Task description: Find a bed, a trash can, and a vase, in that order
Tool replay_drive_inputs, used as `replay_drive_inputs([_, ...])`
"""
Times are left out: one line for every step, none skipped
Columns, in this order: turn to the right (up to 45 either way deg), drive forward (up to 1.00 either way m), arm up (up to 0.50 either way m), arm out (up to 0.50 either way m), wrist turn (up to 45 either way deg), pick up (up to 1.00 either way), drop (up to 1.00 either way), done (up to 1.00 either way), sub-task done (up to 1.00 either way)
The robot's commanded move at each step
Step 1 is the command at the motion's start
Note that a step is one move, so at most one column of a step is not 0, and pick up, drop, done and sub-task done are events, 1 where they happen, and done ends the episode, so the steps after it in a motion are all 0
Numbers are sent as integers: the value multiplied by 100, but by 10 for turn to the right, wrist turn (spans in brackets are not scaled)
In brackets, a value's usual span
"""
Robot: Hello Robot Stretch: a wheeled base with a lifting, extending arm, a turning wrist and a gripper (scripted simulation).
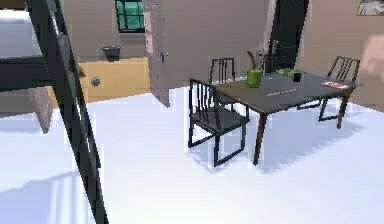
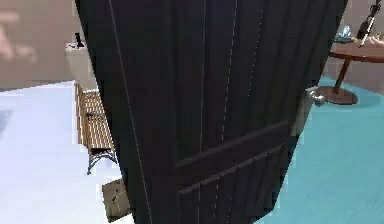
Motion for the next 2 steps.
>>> replay_drive_inputs([0, 100, 0, 0, 0, 0, 0, 0, 0])
replay_drive_inputs([-270, 0, 0, 0, 0, 0, 0, 0, 0])
